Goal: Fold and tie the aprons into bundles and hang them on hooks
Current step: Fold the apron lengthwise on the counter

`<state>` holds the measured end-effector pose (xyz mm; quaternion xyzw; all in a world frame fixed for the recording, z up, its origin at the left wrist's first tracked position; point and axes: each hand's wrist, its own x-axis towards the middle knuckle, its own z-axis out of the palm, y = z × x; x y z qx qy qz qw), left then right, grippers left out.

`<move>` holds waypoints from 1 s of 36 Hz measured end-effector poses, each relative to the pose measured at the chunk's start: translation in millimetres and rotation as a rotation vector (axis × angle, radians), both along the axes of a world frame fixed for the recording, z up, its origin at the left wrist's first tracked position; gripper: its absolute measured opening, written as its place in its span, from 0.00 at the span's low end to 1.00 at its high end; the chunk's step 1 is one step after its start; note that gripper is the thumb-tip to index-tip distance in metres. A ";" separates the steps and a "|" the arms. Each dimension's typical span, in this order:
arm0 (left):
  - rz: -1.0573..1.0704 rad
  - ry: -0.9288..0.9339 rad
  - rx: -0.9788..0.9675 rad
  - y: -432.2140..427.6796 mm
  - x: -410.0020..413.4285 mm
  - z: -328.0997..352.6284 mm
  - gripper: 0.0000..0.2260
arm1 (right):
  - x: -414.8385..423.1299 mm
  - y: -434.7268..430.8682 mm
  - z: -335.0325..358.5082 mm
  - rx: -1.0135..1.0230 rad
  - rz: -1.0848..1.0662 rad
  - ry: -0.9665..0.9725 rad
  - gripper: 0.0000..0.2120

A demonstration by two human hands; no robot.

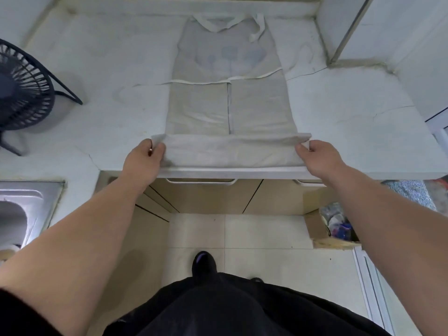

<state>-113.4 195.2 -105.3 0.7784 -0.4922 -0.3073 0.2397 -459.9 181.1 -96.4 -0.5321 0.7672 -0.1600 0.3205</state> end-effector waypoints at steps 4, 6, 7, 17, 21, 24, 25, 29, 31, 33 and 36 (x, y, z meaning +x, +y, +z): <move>-0.046 -0.197 0.071 -13.7 -0.4 -6.8 0.16 | 3.4 -12.9 -7.4 0.061 0.044 0.162 0.20; -0.077 -0.255 0.109 -21.5 1.7 -9.3 0.16 | 3.8 -18.0 -12.6 0.091 0.042 0.215 0.19; -0.085 -0.279 0.120 -23.3 1.6 -9.7 0.15 | 4.4 -19.2 -14.1 0.105 0.037 0.236 0.18; -0.400 -0.569 -0.166 -33.1 -44.1 7.4 0.26 | 56.5 -21.6 -2.9 -0.036 0.182 0.665 0.26; -0.967 -0.522 -0.059 -31.7 -85.5 -3.9 0.24 | 92.8 -18.1 -18.6 -0.031 0.623 0.482 0.23; -0.968 -0.571 0.091 -25.2 -91.1 -18.6 0.25 | 94.8 -12.7 -28.7 0.034 0.661 0.494 0.25; -0.952 -0.604 0.093 -25.0 -84.8 -23.1 0.26 | 90.3 -13.5 -29.3 0.038 0.646 0.514 0.25; -0.847 -0.681 0.128 -24.0 -49.5 -26.8 0.29 | 62.3 -16.9 -26.8 0.110 0.541 0.556 0.28; -0.809 -0.684 0.156 -20.4 -35.4 -24.8 0.31 | 51.7 -16.3 -27.2 0.137 0.507 0.569 0.31; -0.779 -0.697 0.191 -18.0 -21.0 -21.2 0.33 | 47.2 -14.3 -27.8 0.152 0.461 0.575 0.34; -0.757 -0.670 0.224 -14.8 -5.3 -15.4 0.38 | 48.6 -11.9 -26.4 0.190 0.412 0.560 0.37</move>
